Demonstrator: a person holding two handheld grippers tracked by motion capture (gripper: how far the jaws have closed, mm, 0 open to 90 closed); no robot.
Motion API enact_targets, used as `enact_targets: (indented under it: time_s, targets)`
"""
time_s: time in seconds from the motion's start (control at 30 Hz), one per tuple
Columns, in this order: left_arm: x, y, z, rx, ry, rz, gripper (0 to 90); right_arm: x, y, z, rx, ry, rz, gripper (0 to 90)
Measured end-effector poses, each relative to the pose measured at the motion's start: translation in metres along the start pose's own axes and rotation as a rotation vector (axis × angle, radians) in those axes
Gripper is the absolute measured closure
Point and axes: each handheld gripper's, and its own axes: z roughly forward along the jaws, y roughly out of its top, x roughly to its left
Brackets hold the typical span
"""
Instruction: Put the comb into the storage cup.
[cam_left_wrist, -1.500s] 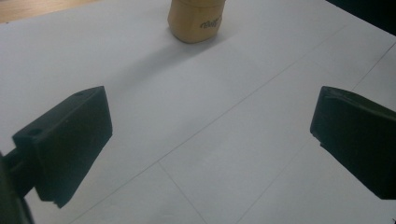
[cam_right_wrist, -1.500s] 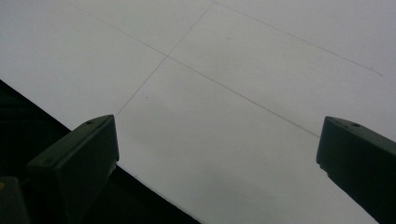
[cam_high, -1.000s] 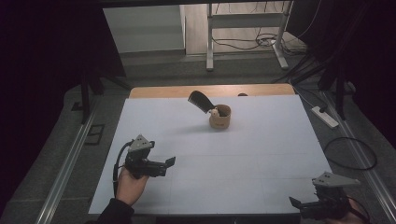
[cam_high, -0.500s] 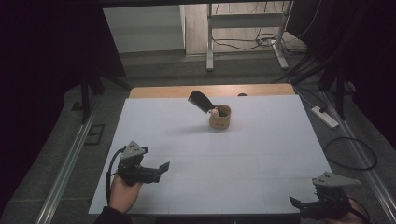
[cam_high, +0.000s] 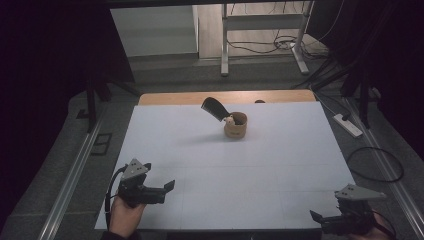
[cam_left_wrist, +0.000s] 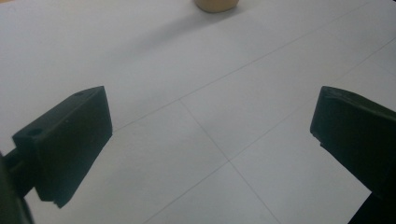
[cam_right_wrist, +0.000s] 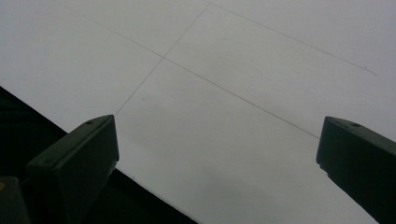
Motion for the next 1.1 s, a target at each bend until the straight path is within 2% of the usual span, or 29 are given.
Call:
enact_targets:
  time_s: [0.63, 1.1]
  targets:
    - [-0.001, -0.022, -0.018, 0.012, 0.022, -0.034, 0.0, -0.002, 0.0, -0.001, -0.005, -0.012, 0.02, 0.0]
    - [-0.004, -0.034, -0.025, 0.05, 0.054, -0.029, 0.0, -0.005, -0.001, -0.002, -0.02, -0.028, 0.056, 0.0]
